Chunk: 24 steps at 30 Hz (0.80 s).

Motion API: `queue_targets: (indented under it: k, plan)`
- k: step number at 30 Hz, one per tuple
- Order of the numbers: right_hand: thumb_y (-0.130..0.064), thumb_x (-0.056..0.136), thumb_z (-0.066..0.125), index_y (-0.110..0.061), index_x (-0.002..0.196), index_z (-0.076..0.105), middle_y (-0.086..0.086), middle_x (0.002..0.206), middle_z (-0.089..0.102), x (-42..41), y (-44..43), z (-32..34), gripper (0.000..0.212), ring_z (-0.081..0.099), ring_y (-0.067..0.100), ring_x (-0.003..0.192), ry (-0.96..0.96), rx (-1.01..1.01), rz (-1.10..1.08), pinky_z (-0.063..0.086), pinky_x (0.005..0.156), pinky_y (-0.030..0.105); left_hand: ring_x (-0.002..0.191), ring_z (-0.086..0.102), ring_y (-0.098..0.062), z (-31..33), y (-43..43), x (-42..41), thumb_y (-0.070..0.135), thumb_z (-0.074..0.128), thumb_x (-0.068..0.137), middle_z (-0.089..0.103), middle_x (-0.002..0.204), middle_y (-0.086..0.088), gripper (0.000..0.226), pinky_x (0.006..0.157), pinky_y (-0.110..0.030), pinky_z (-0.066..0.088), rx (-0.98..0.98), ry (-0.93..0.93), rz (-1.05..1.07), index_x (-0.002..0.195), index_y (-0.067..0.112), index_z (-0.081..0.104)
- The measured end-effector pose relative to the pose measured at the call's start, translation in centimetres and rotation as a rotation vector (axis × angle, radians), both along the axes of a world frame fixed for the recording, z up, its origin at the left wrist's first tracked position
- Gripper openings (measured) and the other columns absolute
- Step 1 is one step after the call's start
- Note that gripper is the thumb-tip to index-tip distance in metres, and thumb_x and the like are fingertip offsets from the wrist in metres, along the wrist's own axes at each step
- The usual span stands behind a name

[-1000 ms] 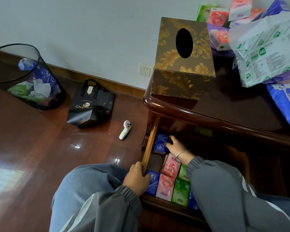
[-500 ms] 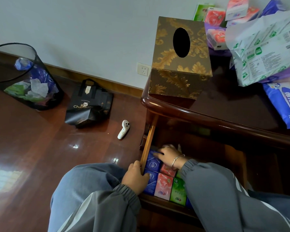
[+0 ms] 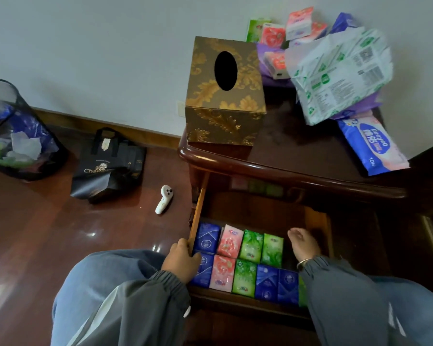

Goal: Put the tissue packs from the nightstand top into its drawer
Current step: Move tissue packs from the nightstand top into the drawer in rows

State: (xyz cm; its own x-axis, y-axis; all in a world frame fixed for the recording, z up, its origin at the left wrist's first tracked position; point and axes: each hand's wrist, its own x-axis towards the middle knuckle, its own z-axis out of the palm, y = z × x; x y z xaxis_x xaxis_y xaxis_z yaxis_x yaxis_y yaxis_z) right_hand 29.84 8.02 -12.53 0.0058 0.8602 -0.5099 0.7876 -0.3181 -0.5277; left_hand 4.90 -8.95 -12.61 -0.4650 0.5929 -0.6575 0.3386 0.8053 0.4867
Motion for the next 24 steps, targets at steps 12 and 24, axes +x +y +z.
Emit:
queue_targets:
  k: [12, 24]
  plan:
    - [-0.02, 0.095, 0.051, -0.014, 0.146, 0.023, 0.013, 0.136, 0.051, -2.7, -3.7, -1.8, 0.058, 0.053, 0.029, 0.119, 0.064, -0.212, 0.158, 0.042, 0.096, 0.032, 0.086, 0.052, -0.016, 0.1, 0.1, 0.8, 0.035, 0.058, 0.089, 0.047, 0.103, -0.001, 0.023, 0.072, -0.029, 0.04, -0.004, 0.061, 0.004, 0.095, 0.02, 0.042]
    - [-0.043, 0.096, 0.044, -0.015, 0.151, 0.002, 0.013, 0.155, 0.023, -0.7, -2.3, 0.7, 0.075, 0.029, 0.028, 0.141, 0.045, -0.325, 0.186, 0.027, 0.114, 0.037, 0.081, 0.049, -0.013, 0.3, 0.5, 0.5, 0.035, 0.057, 0.089, 0.048, 0.102, -0.001, 0.024, 0.063, -0.025, 0.036, -0.027, 0.089, -0.033, 0.097, 0.019, 0.041]
